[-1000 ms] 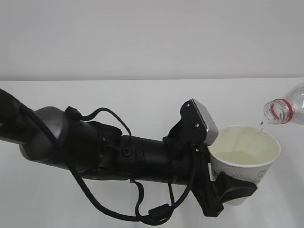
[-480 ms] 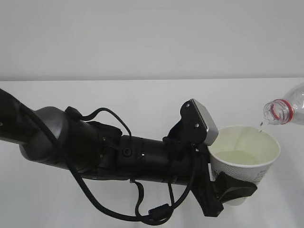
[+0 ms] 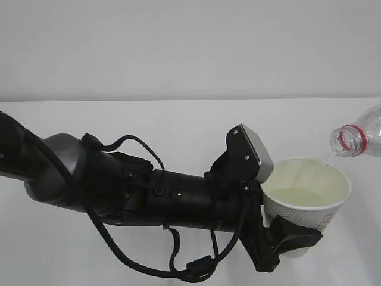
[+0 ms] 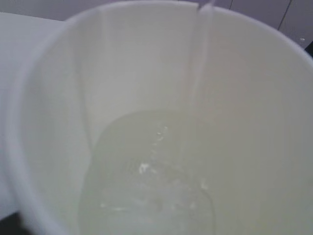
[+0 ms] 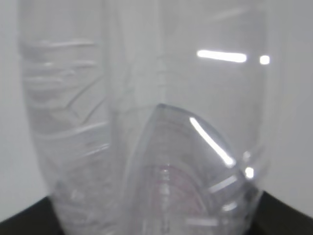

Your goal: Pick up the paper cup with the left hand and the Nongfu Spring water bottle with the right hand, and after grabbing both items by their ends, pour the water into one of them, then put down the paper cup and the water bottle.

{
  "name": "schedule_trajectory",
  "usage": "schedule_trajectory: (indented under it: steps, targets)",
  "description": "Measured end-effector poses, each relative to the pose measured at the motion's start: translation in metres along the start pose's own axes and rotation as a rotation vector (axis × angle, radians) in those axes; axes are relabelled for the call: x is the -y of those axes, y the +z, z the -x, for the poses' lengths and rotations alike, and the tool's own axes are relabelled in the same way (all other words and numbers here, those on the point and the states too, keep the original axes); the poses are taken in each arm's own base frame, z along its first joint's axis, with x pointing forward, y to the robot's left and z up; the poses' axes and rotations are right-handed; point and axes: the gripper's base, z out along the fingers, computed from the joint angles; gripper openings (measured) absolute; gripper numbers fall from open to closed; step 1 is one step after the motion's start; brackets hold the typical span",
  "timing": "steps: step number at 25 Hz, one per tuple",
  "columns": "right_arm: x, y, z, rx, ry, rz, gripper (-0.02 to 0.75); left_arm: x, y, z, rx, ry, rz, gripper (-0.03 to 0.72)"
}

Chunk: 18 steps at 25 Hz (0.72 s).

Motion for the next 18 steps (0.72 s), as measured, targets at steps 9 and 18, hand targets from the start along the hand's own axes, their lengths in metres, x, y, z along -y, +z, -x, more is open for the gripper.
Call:
schedule_trajectory:
  steps: [9, 18]
  targets:
    - [0.0000, 0.0000, -0.0001, -0.001, -0.002, 0.000, 0.438, 0.0000, 0.0000, 0.0000, 0.000, 0.000, 0.000, 0.510]
    - [0.0001, 0.0000, -0.0003, -0.003, -0.002, -0.002, 0.438, 0.0000, 0.0000, 0.0000, 0.000, 0.000, 0.000, 0.510]
